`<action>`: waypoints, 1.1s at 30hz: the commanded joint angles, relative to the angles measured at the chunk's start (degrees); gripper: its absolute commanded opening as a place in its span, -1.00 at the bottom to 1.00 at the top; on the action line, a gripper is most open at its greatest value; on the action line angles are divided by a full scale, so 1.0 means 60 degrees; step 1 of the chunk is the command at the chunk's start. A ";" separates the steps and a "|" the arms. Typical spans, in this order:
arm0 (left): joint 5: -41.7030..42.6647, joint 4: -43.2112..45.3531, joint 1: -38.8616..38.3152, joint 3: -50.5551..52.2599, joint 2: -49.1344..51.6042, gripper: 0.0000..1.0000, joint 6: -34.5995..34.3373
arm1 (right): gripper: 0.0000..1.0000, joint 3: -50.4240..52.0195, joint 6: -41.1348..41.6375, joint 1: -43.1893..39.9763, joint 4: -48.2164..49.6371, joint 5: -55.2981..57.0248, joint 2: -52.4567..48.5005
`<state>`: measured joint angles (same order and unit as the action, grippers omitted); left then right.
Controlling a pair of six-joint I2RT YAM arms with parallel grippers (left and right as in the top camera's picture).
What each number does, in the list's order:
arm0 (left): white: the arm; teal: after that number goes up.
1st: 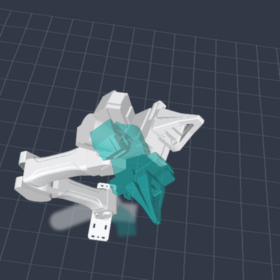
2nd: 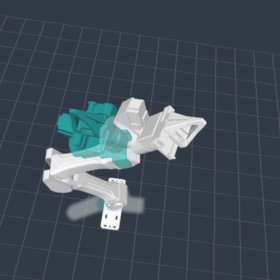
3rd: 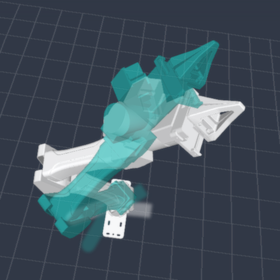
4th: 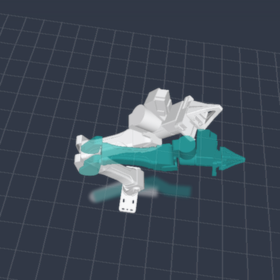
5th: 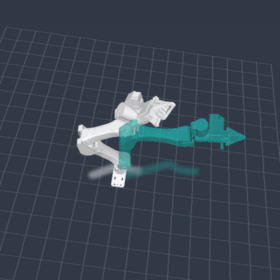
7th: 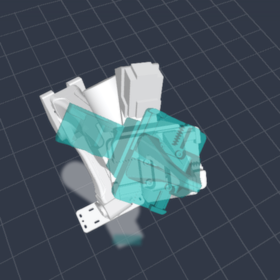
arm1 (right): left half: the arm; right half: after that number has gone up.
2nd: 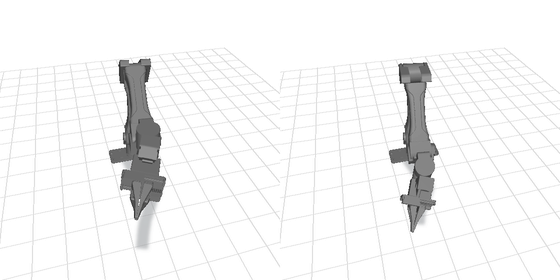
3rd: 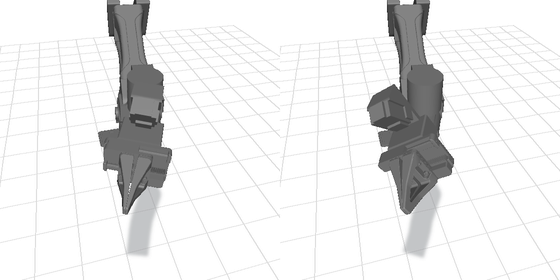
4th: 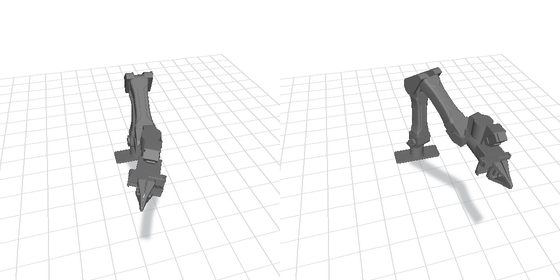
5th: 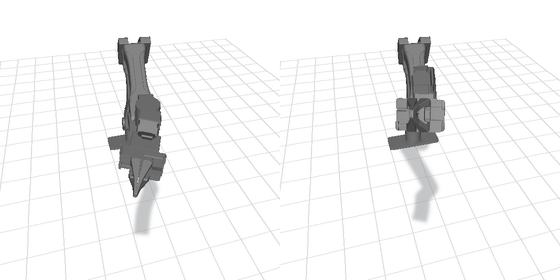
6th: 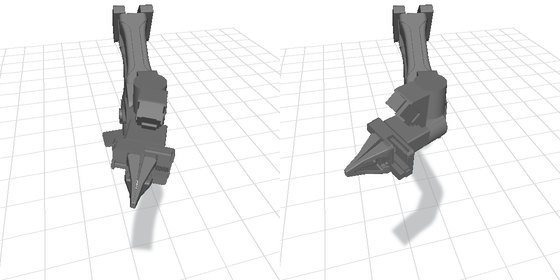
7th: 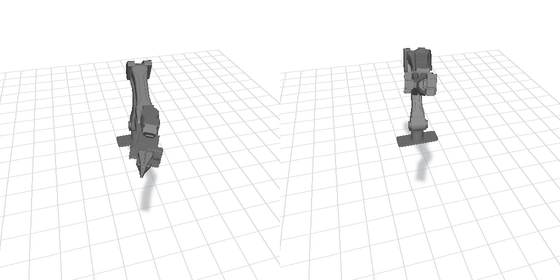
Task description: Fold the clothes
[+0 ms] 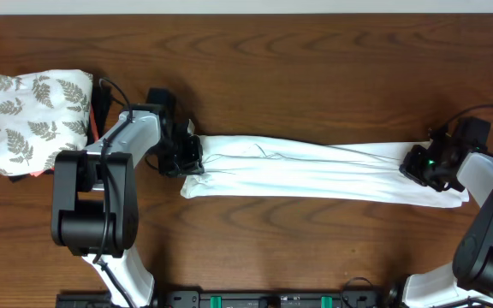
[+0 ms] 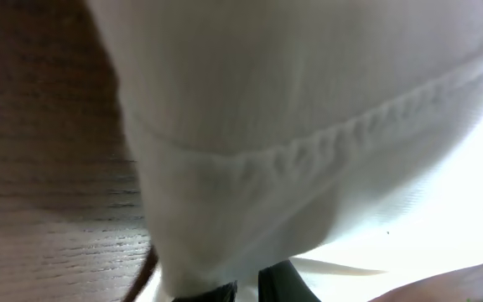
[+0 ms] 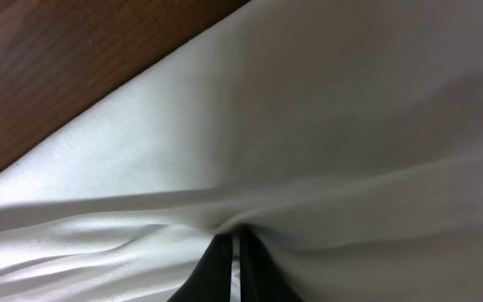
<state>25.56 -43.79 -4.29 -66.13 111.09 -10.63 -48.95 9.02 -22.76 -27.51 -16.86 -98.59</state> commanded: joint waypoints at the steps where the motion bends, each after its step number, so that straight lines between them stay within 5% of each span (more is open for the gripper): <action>1: -0.2703 -0.0073 0.0295 0.0310 0.0401 -0.75 0.0076 | -0.86 0.0499 0.0135 -0.0393 -0.0164 0.2623 -0.0510; 30: -0.2703 0.0069 0.0463 0.0306 0.0397 -0.74 0.0076 | -0.67 0.0499 0.0135 -0.0393 -0.0204 0.2557 -0.0510; 33: -0.2703 0.0069 0.0463 0.0306 0.0397 -0.75 0.0076 | -0.54 0.0488 0.0135 -0.0393 -0.0160 0.2550 -0.0510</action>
<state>25.47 -43.68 -4.29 -66.13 111.09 -10.50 -48.95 9.63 -22.79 -27.55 -17.41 -98.39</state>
